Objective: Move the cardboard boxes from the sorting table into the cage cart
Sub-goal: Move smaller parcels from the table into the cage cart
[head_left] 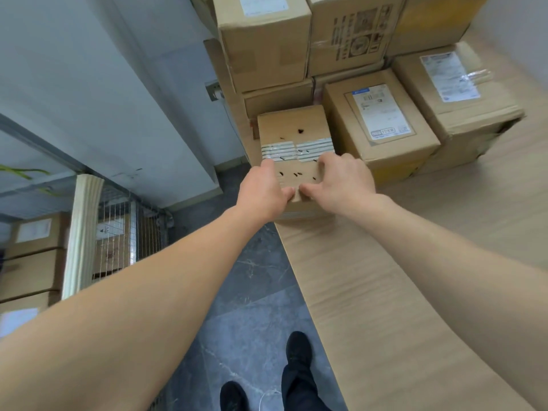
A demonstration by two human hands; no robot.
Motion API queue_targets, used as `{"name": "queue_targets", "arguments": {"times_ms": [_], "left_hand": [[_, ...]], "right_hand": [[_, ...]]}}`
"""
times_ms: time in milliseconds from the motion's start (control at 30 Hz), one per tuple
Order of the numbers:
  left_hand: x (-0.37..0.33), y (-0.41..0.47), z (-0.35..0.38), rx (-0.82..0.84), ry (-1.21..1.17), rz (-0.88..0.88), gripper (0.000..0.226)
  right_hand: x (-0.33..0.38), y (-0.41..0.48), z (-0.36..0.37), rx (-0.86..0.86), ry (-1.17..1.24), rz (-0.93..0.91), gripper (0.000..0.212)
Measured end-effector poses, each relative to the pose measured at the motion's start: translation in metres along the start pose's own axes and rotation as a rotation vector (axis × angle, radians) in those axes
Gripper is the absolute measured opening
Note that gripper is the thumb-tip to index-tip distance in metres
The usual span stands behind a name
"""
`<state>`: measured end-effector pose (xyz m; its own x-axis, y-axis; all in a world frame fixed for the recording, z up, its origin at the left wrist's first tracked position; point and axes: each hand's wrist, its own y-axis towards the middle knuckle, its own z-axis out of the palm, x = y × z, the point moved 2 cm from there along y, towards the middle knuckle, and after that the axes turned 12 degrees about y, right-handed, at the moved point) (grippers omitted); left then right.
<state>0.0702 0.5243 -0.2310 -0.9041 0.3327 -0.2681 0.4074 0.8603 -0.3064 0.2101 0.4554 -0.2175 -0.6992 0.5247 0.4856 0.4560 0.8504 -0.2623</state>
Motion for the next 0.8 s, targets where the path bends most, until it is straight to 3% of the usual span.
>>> {"name": "queue_targets", "arguments": {"times_ms": [300,500,633,800], "left_hand": [[0.024,-0.062,0.013,-0.003,-0.091,-0.066,0.06],[0.041,-0.093,0.023,-0.013,-0.253,-0.151,0.081],[0.053,-0.105,0.027,-0.022,-0.244,-0.168,0.066],[0.079,-0.13,0.028,-0.023,-0.28,-0.206,0.069]], "right_hand": [[-0.006,-0.062,0.027,0.032,0.151,0.073,0.065],[-0.018,-0.082,0.042,-0.003,0.199,0.122,0.096],[-0.014,-0.091,0.051,0.029,0.189,0.128,0.084],[0.005,-0.112,0.065,0.029,0.19,0.1,0.081]]}}
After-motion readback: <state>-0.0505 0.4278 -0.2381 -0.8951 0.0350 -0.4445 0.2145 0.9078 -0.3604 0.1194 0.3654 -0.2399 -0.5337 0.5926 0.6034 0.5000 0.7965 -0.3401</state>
